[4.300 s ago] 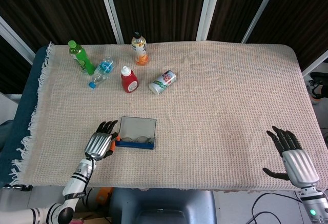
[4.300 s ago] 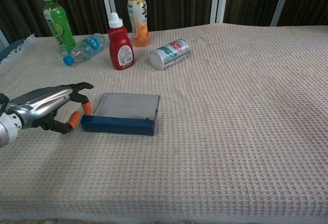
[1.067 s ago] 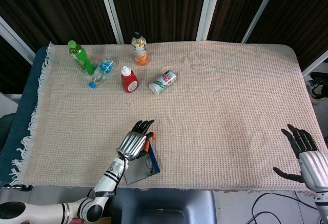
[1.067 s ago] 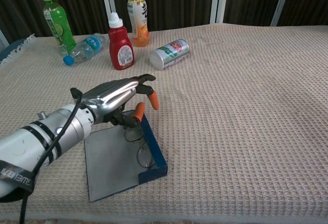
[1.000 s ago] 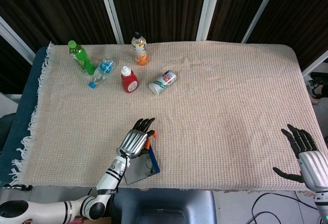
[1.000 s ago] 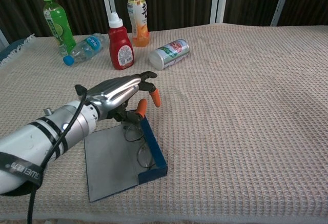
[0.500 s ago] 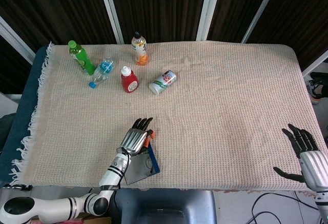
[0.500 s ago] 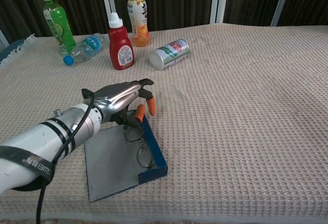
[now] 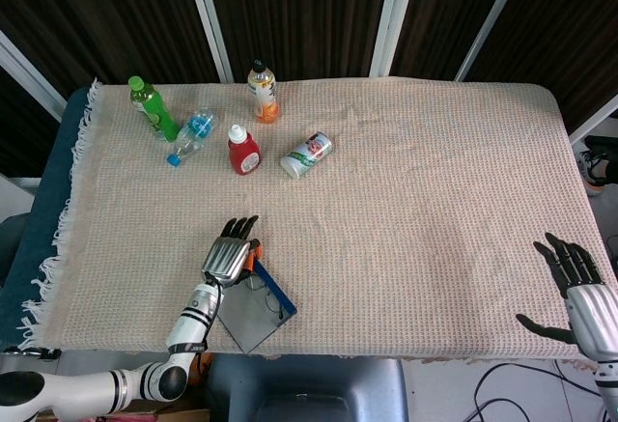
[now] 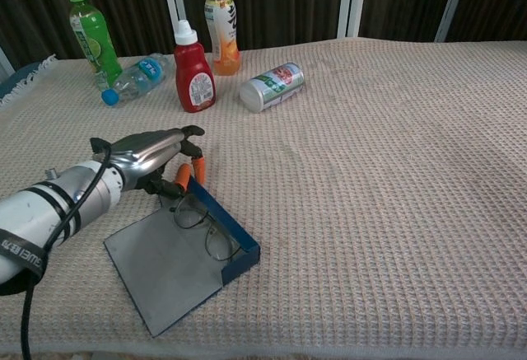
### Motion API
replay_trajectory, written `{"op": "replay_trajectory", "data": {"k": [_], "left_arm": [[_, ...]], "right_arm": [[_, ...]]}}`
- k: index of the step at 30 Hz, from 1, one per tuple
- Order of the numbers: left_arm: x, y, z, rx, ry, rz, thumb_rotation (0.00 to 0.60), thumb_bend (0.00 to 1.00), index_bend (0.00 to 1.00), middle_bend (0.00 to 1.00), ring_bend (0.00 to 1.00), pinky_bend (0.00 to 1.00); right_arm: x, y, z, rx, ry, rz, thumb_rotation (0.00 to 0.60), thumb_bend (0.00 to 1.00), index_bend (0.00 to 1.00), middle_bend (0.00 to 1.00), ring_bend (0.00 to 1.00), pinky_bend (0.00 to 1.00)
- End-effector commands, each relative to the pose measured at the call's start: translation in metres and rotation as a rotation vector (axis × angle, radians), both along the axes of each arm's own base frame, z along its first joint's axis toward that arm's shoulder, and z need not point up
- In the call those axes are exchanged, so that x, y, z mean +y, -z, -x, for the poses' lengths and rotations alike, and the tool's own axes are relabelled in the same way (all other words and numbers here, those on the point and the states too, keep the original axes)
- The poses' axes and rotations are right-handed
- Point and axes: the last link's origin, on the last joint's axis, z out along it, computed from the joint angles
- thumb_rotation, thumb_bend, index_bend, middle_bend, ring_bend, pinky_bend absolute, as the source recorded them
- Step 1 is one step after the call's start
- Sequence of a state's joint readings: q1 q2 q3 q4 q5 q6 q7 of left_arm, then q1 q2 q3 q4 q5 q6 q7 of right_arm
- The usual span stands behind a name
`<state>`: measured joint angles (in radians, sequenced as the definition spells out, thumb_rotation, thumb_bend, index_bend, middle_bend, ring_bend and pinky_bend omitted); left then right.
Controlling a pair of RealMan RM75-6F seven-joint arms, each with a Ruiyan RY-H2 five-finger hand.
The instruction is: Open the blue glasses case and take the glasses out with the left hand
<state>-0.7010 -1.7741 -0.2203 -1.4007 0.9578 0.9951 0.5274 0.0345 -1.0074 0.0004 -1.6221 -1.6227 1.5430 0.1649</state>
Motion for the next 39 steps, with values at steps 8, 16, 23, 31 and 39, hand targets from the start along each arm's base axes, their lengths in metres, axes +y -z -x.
{"op": "replay_trajectory", "data": {"k": [8,16,23,31,39], "left_arm": [[0.0,-0.019,0.023,0.01,-0.051,-0.015,0.6,0.74,0.51,0.0,0.0,0.0],[-0.015,-0.031,0.032,0.014,-0.044,0.024,0.6,0.74,0.51,0.0,0.0,0.0],[-0.018,-0.033,0.027,-0.001,-0.012,0.009,0.6,0.74,0.47,0.0,0.0,0.0],[-0.007,-0.024,0.016,-0.117,0.005,0.003,0.6,0.75,0.39,0.0,0.0,0.0],[-0.02,-0.01,0.012,-0.11,0.03,0.076,0.6,0.75,0.44,0.0,0.0,0.0]], "right_arm": [[-0.001,0.001,0.0,0.004,0.003,0.003,0.6,0.15,0.0,0.0,0.0,0.0],[0.001,0.004,-0.001,0.01,0.001,0.005,0.6,0.15,0.0,0.0,0.0,0.0],[0.0,0.003,-0.001,0.007,0.0,0.004,0.6,0.15,0.0,0.0,0.0,0.0],[0.002,0.004,-0.002,0.007,-0.008,-0.002,0.6,0.15,0.0,0.0,0.0,0.0],[0.001,0.002,-0.001,0.003,-0.006,0.0,0.6,0.15,0.0,0.0,0.0,0.0]]}}
